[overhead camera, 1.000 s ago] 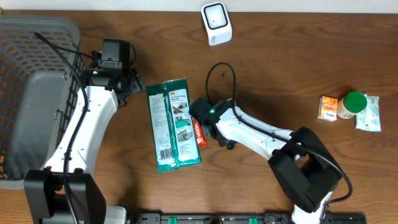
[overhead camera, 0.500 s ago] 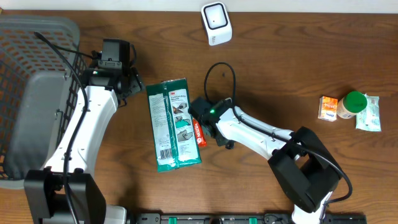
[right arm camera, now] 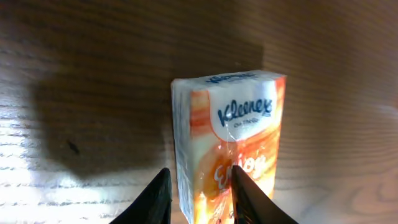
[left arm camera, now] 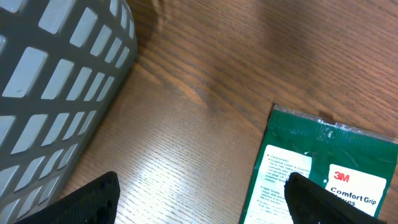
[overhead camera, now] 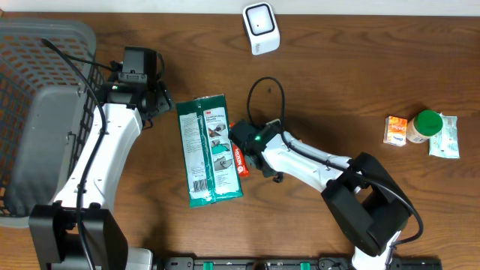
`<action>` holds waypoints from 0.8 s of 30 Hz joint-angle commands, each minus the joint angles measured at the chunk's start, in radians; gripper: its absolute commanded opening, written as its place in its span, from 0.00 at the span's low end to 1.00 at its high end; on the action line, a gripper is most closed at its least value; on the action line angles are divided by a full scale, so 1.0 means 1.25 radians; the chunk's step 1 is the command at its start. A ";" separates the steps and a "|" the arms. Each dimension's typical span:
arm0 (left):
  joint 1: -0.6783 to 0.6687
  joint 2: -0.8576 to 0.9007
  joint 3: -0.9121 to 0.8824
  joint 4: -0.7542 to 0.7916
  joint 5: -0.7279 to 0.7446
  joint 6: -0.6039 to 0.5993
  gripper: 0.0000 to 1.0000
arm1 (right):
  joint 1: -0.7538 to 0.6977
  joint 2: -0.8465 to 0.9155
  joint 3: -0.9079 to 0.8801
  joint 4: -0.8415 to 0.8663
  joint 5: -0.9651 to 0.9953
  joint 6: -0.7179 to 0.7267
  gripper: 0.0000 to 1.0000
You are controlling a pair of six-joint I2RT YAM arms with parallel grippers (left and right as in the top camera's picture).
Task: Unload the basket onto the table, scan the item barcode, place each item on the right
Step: 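Lower the right gripper and close on the orange Kleenex pack, then lift the Kleenex pack and carry it toward the white scanner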
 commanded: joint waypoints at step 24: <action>0.000 0.000 0.004 -0.002 -0.013 0.008 0.85 | -0.018 -0.204 0.209 -0.149 -0.269 -0.146 0.01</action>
